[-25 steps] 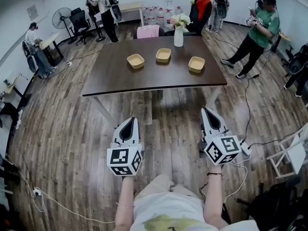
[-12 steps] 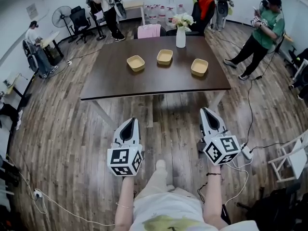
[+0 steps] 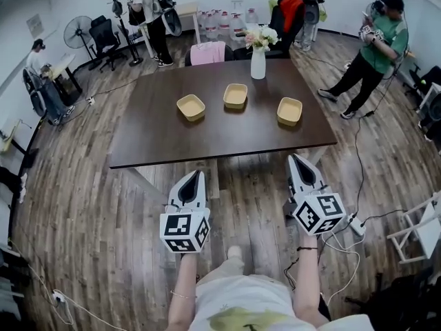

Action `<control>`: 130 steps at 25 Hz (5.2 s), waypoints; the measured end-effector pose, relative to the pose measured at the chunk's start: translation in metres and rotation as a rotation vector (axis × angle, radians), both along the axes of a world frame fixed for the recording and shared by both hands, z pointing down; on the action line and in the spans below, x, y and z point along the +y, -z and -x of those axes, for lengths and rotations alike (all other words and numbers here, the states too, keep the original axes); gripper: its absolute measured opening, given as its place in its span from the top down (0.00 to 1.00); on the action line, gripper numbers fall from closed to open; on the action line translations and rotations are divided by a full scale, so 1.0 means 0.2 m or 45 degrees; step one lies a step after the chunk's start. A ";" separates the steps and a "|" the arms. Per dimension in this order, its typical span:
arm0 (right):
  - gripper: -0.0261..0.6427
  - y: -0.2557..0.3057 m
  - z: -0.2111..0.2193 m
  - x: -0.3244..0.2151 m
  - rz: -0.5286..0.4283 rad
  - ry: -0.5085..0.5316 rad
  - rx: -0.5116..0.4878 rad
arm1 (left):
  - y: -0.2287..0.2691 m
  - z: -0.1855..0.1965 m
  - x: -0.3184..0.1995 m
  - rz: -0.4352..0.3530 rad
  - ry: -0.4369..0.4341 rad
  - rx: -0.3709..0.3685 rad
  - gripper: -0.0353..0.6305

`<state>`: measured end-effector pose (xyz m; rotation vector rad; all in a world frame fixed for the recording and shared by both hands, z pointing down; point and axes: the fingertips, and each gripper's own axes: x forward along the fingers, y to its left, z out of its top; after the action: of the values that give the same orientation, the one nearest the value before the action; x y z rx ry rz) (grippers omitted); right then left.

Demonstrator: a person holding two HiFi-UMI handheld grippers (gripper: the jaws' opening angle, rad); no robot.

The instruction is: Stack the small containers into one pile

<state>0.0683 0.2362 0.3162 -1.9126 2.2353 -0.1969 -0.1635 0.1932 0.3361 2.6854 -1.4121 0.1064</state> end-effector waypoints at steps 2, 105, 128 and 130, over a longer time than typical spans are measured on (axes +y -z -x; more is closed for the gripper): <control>0.93 0.00 0.00 -0.08 0.008 -0.007 0.007 | 0.00 -0.01 -0.09 -0.002 -0.011 0.011 0.91; 0.69 -1.49 -1.56 -1.70 1.068 -0.690 -0.164 | -1.09 -1.83 -1.78 0.702 -0.692 -0.258 0.91; 0.91 -1.33 -1.51 -1.66 0.951 -0.691 -0.279 | -0.95 -1.62 -1.78 0.615 -0.498 -0.181 0.91; 0.91 -1.30 -1.48 -1.69 0.929 -0.665 -0.281 | -0.92 -1.59 -1.78 0.591 -0.469 -0.167 0.91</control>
<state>0.3641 -0.1013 0.5755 -2.5699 1.5485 -1.1949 0.1549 -0.1625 0.5194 2.5299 -0.7714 0.5712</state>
